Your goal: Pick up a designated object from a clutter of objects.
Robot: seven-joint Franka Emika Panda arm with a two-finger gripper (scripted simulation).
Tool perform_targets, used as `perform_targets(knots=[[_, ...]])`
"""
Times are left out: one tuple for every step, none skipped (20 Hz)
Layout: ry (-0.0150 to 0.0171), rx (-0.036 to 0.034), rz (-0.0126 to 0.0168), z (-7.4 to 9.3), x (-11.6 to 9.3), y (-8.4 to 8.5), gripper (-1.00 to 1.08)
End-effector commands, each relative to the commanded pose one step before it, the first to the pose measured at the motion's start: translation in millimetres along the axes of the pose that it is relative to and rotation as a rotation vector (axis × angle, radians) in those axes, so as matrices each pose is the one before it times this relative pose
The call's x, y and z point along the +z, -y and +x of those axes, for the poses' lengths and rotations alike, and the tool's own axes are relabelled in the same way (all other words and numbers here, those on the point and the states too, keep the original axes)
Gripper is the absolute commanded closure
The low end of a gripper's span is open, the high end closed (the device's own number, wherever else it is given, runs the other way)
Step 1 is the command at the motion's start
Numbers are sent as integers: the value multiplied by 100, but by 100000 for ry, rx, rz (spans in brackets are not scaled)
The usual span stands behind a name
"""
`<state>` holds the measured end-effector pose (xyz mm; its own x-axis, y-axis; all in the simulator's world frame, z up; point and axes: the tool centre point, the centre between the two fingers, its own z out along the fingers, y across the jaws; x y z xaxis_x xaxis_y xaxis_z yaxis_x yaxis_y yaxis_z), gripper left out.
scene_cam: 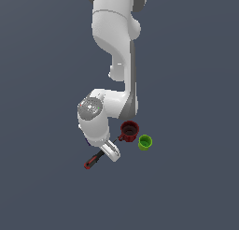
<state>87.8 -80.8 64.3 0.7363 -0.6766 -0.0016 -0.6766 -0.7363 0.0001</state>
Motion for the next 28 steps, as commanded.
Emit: perform_targets(knots=[[21, 57, -25, -12, 465, -25, -92], [0, 0, 0, -14, 348, 12, -92], [-20, 66, 7, 4, 410, -21, -92], [-20, 66, 7, 0, 484, -19, -92], [-20, 66, 7, -4, 556, -18, -92], [-20, 66, 6, -6, 604, -16, -92], [-21, 65, 6, 0, 537, -16, -92], [0, 0, 0, -14, 465, 18, -92], [-26, 64, 7, 19, 366, -14, -92], [0, 0, 0, 8, 299, 20, -92], [0, 0, 0, 18, 218, 21, -92], [0, 0, 0, 26, 141, 21, -92], [0, 0, 0, 26, 73, 17, -92], [0, 0, 0, 11, 21, 7, -92], [0, 0, 0, 0, 0, 0, 108], [0, 0, 0, 0, 0, 0, 108], [0, 0, 0, 0, 0, 0, 108], [0, 0, 0, 0, 0, 0, 108], [0, 0, 0, 0, 0, 0, 108], [0, 0, 0, 0, 0, 0, 108], [0, 0, 0, 0, 0, 0, 108], [0, 0, 0, 0, 0, 0, 108], [0, 0, 0, 0, 0, 0, 108], [0, 0, 0, 0, 0, 0, 108], [0, 0, 0, -13, -15, 3, 108], [0, 0, 0, -17, -17, 4, 108], [0, 0, 0, -50, -53, 11, 108], [0, 0, 0, -83, -88, 19, 108]])
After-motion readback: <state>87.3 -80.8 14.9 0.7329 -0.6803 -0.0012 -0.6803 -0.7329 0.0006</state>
